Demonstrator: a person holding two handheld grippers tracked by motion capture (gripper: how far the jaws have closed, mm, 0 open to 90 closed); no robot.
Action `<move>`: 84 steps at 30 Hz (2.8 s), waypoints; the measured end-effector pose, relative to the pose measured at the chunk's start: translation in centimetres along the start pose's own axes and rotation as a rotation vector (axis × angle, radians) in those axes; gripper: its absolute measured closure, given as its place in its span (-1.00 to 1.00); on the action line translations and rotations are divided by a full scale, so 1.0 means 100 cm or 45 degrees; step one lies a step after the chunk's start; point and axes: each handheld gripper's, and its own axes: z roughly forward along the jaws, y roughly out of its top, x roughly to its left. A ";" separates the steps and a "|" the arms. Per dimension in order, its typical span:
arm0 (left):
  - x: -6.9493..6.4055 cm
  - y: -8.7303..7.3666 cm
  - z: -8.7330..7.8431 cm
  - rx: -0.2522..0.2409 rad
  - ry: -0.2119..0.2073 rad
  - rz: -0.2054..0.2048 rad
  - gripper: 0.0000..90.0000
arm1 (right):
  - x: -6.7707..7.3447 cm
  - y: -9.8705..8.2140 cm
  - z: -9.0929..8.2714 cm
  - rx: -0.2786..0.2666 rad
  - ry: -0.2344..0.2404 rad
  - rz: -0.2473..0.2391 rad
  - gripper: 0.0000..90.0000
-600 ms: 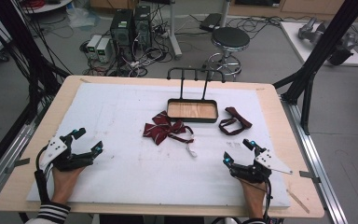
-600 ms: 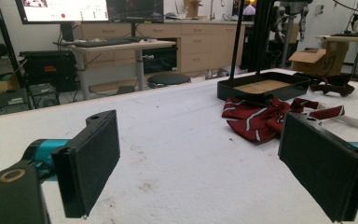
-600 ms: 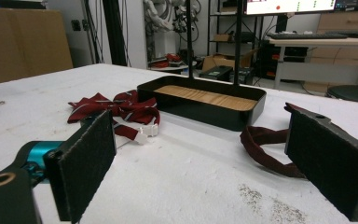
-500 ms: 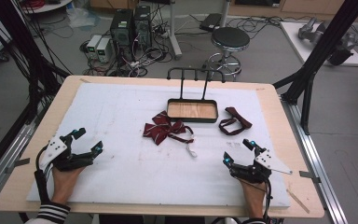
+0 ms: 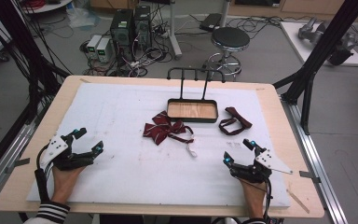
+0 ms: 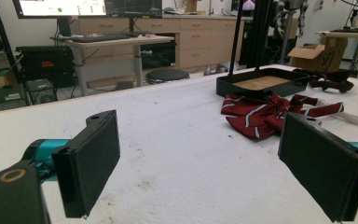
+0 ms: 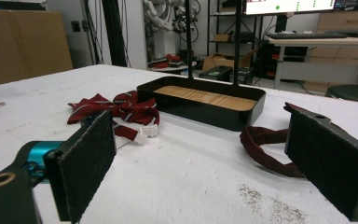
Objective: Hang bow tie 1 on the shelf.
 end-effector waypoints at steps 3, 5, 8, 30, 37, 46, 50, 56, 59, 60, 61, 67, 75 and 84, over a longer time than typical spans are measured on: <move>0.000 0.000 0.001 0.006 0.000 -0.003 -0.71 | 0.000 0.000 0.000 -0.003 -0.001 -0.001 -0.83; 0.000 0.001 0.002 0.010 0.002 0.003 -0.71 | 0.000 0.000 0.000 -0.003 -0.002 -0.004 -0.83; 0.000 0.007 0.003 0.006 -0.004 0.003 -0.71 | 0.000 0.000 0.000 -0.003 -0.002 -0.003 -0.82; -0.006 0.069 0.036 0.104 -0.168 0.074 -0.71 | -0.001 0.000 0.000 -0.002 0.000 0.003 -0.83; -0.014 0.083 0.058 0.174 -0.248 0.087 -0.71 | -0.001 0.000 0.000 0.001 0.000 0.016 -0.83; -0.026 0.098 0.081 0.251 -0.302 0.127 -0.71 | -0.002 0.000 0.000 -0.004 -0.001 0.006 -0.83; -0.032 0.105 0.091 0.283 -0.329 0.138 -0.70 | -0.001 0.000 0.000 0.001 0.000 0.011 -0.83; -0.039 0.113 0.105 0.349 -0.351 0.167 -0.70 | -0.002 0.000 0.000 -0.004 0.000 0.005 -0.83; -0.043 0.117 0.112 0.375 -0.362 0.184 -0.70 | -0.001 0.000 0.000 0.000 0.003 0.009 -0.82; -0.044 0.118 0.115 0.387 -0.365 0.189 -0.70 | -0.001 0.000 0.000 0.000 0.003 0.008 -0.82; -0.044 0.118 0.115 0.387 -0.365 0.189 -0.70 | -0.001 0.000 0.000 -0.004 0.000 0.000 -0.83; -0.054 0.125 0.135 0.457 -0.389 0.213 -0.70 | -0.002 0.000 0.000 -0.005 0.002 0.002 -0.83; -0.066 0.124 0.156 0.522 -0.407 0.237 -0.70 | -0.001 0.000 0.000 -0.004 0.001 0.004 -0.83; -0.076 0.122 0.176 0.613 -0.406 0.257 -0.69 | -0.002 0.000 0.000 -0.004 0.002 0.003 -0.83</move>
